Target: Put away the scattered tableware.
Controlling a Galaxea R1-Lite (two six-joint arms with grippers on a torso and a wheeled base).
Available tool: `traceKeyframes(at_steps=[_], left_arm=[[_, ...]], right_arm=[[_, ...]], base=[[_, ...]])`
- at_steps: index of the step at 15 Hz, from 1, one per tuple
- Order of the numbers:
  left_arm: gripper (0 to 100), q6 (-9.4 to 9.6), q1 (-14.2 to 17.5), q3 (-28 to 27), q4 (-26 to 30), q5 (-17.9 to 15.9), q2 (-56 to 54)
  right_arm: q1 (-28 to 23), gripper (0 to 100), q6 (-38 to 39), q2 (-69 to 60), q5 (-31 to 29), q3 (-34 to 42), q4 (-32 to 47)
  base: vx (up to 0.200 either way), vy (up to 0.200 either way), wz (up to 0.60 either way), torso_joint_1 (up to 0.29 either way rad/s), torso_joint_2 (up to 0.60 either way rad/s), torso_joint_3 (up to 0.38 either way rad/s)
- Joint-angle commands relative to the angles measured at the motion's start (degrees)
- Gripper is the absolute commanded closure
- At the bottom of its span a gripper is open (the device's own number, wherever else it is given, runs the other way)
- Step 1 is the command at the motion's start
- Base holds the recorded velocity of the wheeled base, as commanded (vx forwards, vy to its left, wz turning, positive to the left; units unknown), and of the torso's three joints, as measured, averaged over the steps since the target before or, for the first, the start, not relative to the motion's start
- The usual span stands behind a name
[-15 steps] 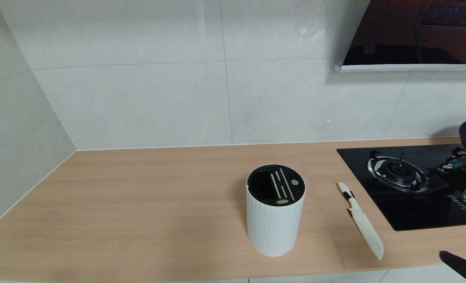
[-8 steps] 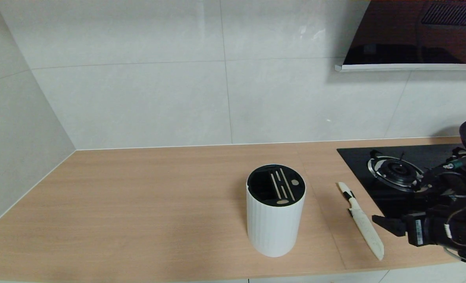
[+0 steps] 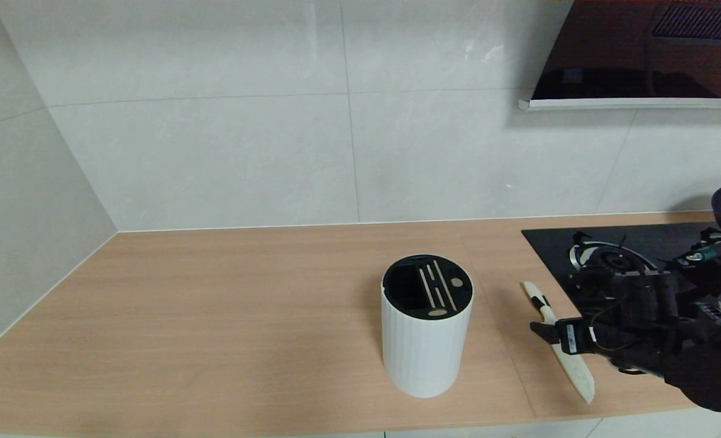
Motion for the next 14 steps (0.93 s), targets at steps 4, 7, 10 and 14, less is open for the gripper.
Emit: traceKeyframes(at_steps=[4, 7, 10, 14], left_arm=[[0, 0.00, 0.0, 0.0, 0.0, 0.0, 0.0], [0, 0.00, 0.0, 0.0, 0.0, 0.0, 0.0], [0, 0.00, 0.0, 0.0, 0.0, 0.0, 0.0], [0, 0.00, 0.0, 0.0, 0.0, 0.0, 0.0]], right_arm=[[-3.0, 0, 0.1, 11.1, -1.3, -5.0, -2.8], [-3.2, 0, -0.1, 13.9, -1.4, -5.6, -5.9], [-3.2, 0, 0.0, 15.2, -1.4, -6.4, -6.4], [-3.2, 0, 0.0, 15.9, -1.5, -7.1, -6.5]], base=[[0.000, 0.000, 0.00, 0.000, 0.00, 0.000], [0.000, 0.000, 0.00, 0.000, 0.00, 0.000], [0.000, 0.000, 0.00, 0.000, 0.00, 0.000], [0.000, 0.000, 0.00, 0.000, 0.00, 0.000]])
